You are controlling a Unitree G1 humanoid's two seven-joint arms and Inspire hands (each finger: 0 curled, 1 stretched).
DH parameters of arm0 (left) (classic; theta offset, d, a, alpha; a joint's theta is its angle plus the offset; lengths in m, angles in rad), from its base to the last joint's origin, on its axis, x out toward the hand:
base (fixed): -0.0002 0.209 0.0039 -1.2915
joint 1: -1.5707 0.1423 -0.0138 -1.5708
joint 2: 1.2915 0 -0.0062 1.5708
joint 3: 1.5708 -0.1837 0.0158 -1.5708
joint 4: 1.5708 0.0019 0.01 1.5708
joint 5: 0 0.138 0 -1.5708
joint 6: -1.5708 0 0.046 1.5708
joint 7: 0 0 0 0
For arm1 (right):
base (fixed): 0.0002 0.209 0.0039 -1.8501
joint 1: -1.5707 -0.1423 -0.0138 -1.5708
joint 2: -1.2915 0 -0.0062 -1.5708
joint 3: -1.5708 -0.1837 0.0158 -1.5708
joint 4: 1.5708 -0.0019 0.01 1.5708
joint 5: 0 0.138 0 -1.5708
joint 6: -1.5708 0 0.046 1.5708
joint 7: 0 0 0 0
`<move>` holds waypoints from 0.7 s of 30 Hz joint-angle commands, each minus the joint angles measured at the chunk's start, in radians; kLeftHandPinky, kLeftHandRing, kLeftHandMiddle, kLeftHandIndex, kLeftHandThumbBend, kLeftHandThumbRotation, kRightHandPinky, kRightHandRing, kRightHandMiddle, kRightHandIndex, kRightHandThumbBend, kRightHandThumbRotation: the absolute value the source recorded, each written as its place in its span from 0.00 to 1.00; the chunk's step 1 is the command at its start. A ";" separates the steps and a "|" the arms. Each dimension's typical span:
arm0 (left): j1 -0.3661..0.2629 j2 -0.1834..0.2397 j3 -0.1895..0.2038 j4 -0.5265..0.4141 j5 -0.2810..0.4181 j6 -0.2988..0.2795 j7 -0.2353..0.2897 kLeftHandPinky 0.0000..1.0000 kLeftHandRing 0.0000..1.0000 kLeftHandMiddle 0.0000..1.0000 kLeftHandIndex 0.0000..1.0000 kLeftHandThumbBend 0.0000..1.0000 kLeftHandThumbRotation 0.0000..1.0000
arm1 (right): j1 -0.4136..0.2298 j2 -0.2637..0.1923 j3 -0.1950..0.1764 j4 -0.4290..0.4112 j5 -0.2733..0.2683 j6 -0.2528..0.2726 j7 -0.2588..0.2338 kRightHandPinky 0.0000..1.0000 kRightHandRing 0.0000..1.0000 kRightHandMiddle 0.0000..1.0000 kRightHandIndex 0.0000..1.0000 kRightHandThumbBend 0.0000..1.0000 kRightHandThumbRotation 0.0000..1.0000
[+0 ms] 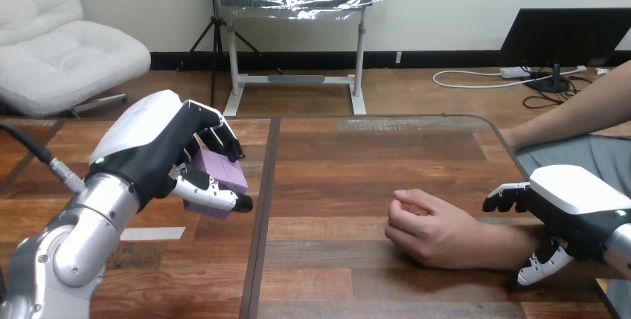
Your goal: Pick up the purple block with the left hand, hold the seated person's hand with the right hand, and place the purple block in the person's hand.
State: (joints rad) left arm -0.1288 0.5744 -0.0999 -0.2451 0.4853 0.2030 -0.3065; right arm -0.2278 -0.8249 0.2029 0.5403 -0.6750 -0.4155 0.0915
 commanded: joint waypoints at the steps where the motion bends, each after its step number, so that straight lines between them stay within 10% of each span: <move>1: -0.059 0.012 0.036 -0.041 -0.002 -0.008 0.000 0.40 0.43 0.47 0.44 0.75 0.00 | -0.010 0.054 0.061 0.058 -0.019 -0.001 0.004 0.58 0.72 0.75 0.75 0.88 0.15; 21: -0.063 0.006 0.037 -0.035 -0.012 -0.017 0.002 0.38 0.41 0.45 0.44 0.74 0.00 | -0.004 0.085 0.080 0.033 0.003 0.039 0.023 0.52 0.66 0.70 0.71 0.85 0.17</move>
State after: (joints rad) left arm -0.1289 0.5743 -0.0968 -0.2451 0.4772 0.1943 -0.3082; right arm -0.2430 -0.8132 0.2307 0.5499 -0.6804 -0.3881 0.0864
